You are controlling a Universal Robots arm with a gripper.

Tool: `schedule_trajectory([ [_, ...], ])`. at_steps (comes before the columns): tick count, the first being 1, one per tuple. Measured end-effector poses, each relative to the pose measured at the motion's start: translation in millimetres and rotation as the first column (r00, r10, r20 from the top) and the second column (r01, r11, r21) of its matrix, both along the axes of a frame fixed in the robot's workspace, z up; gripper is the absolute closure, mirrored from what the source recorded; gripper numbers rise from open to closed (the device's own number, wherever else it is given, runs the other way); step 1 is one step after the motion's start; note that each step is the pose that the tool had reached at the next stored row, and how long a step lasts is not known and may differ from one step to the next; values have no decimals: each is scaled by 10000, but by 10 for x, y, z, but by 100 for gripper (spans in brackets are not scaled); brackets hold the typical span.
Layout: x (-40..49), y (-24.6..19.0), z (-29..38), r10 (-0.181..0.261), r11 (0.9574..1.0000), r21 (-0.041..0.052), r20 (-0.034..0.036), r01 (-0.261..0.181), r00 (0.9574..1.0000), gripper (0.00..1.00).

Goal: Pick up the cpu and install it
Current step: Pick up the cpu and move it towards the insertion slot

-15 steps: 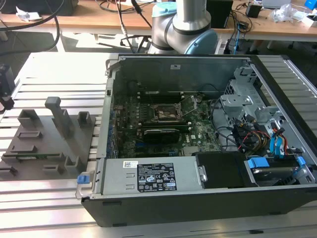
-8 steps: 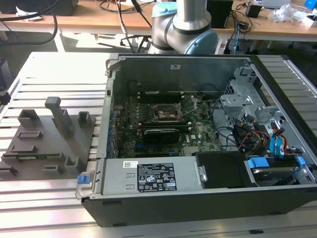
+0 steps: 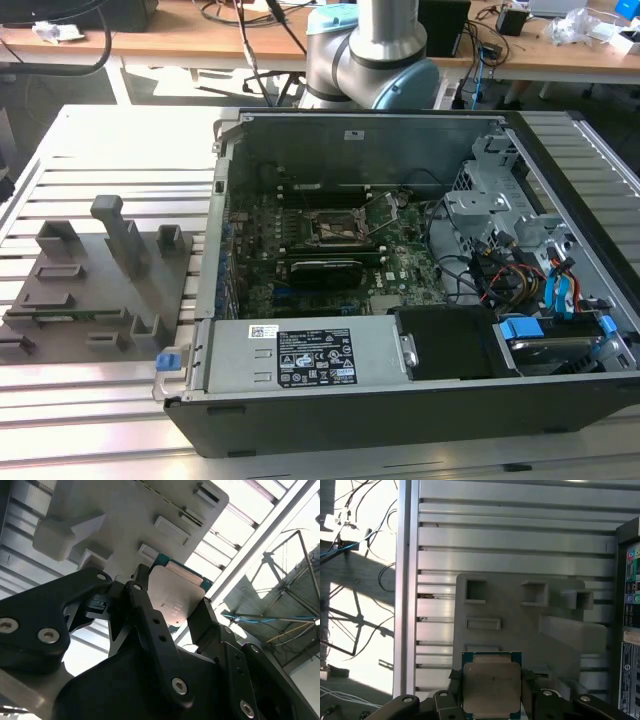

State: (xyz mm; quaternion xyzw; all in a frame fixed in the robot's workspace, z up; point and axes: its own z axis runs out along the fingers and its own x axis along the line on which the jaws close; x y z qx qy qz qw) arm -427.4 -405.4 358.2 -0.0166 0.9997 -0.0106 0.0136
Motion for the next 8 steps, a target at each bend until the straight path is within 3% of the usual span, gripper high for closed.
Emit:
schedule_trajectory([
  [8,0,0,160,0,10000,1,1,0,10000,45],
])
